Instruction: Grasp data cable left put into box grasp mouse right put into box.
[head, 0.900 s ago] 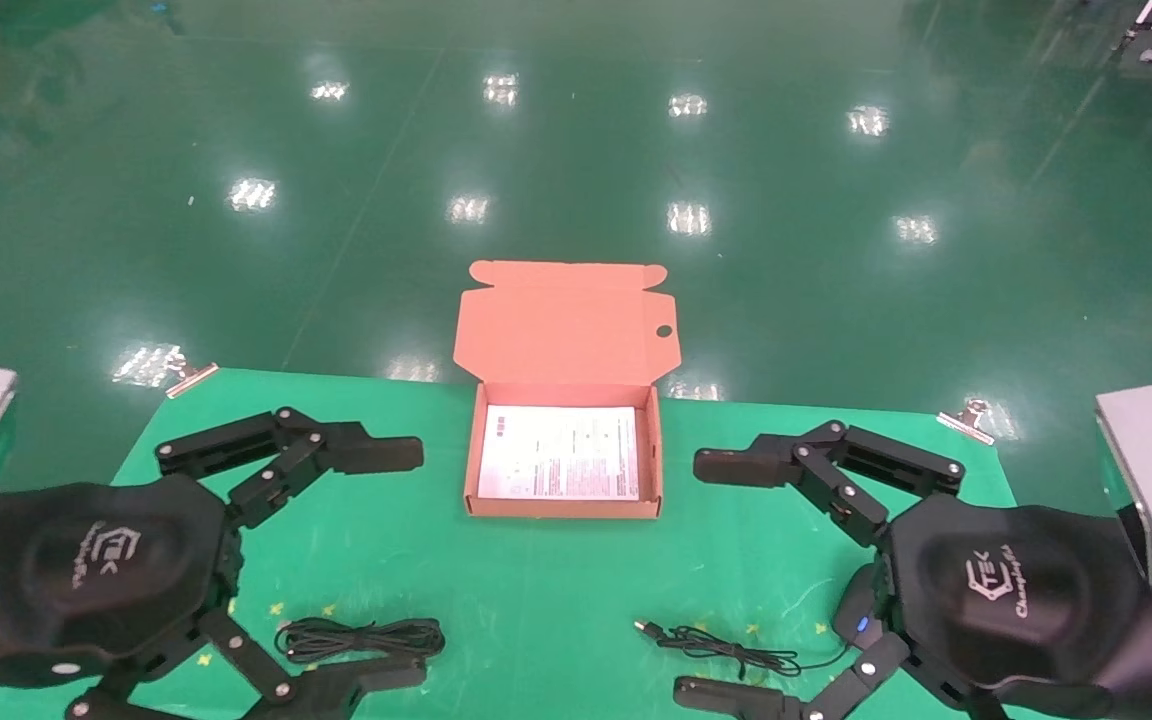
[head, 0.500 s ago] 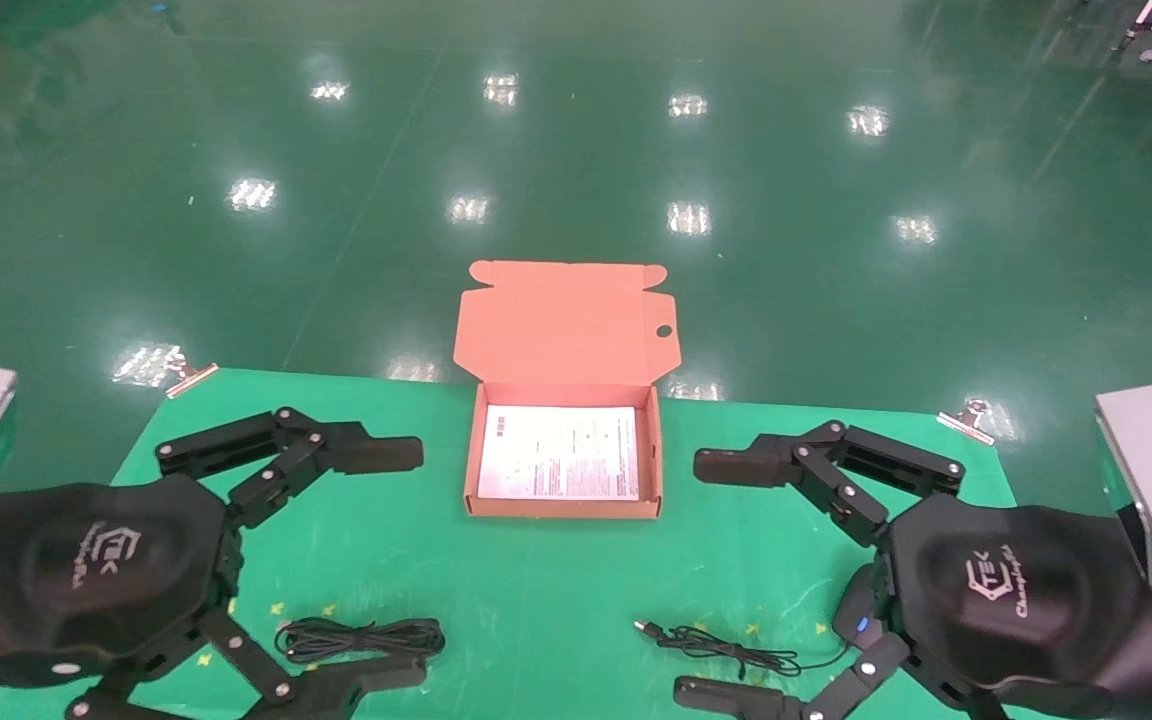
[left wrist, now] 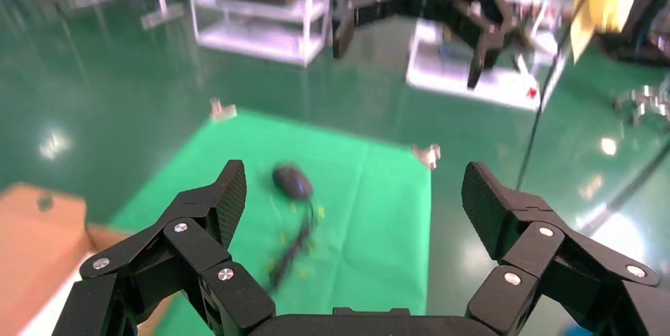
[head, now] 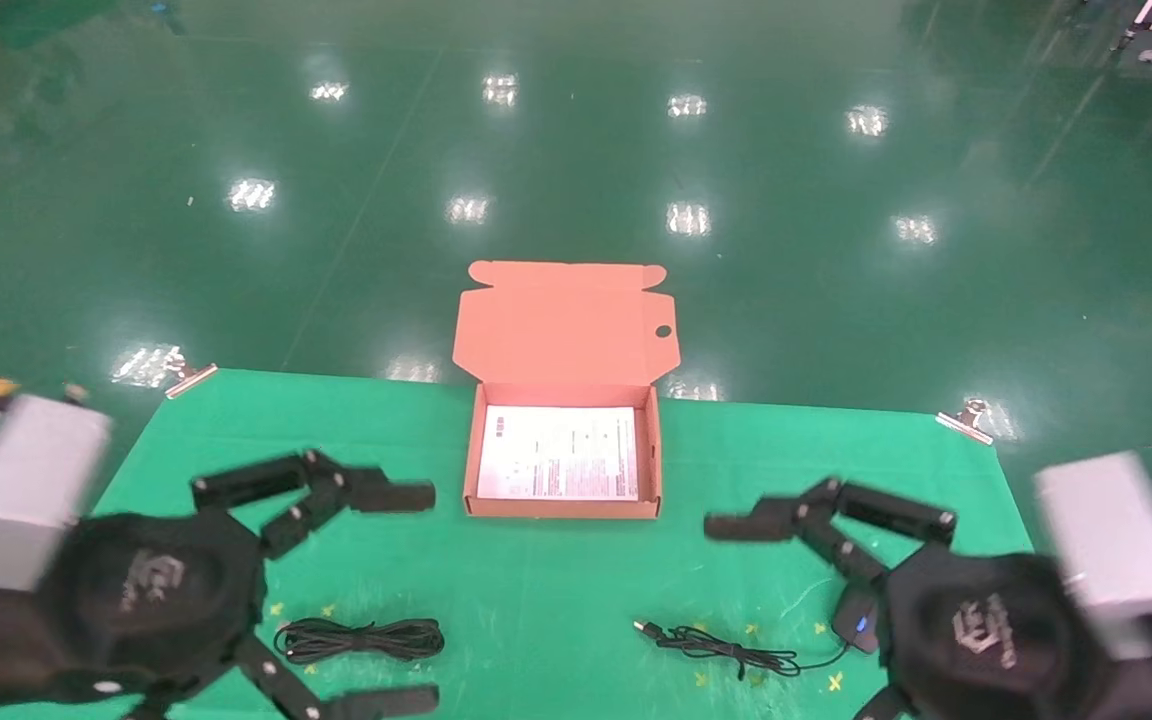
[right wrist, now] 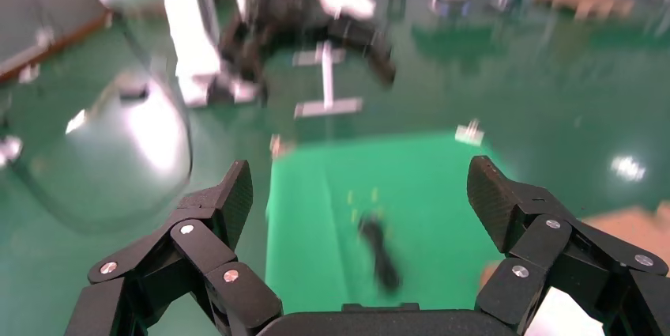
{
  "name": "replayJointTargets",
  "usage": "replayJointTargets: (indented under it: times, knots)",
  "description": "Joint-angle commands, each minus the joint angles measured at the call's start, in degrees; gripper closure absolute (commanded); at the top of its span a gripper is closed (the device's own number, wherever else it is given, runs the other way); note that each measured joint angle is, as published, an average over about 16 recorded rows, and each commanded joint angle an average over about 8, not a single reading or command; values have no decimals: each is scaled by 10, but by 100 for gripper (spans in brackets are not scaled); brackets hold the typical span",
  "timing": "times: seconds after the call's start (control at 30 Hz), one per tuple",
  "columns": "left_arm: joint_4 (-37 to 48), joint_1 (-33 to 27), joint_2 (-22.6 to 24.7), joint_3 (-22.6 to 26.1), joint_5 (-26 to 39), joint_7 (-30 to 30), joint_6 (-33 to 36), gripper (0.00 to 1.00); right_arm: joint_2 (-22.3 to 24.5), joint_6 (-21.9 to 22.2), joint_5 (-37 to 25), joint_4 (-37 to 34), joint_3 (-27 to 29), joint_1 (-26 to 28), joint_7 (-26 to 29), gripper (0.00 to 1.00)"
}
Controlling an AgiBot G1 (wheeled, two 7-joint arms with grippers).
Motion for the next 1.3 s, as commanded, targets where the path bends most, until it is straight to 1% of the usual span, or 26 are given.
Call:
replayJointTargets:
  times: [0.03,0.13,0.2,0.4,0.53,0.67,0.77,0.9,1.1,1.3]
  knots:
    - [-2,-6,0,9,18,-6,0,0,7,-5,-20,4,-6,4,2,0]
    - [-7,-42,8,39,72,-27,13,0,6,-18,-89,16,-42,44,2,0]
    - [-9,-67,17,61,106,-42,23,0,1,-25,-141,22,-77,80,-5,0]
    - [-9,-131,44,130,202,-69,36,0,-32,-35,-286,28,-225,198,-43,0]
    - [-15,-164,63,179,277,-63,33,0,-58,-32,-355,29,-323,264,-50,0]
    - [-20,-184,83,223,355,-56,22,0,-84,-23,-410,30,-395,306,-43,0]
    - [-19,-190,99,248,411,-59,8,0,-99,-12,-441,30,-429,318,-28,0]
    - [-13,-187,118,271,475,-75,-17,0,-112,13,-475,30,-452,314,2,0]
    - [17,-170,139,290,541,-111,-58,0,-122,75,-533,30,-465,280,57,0]
    - [67,-158,163,300,582,-134,-96,0,-130,142,-589,28,-472,240,115,0]
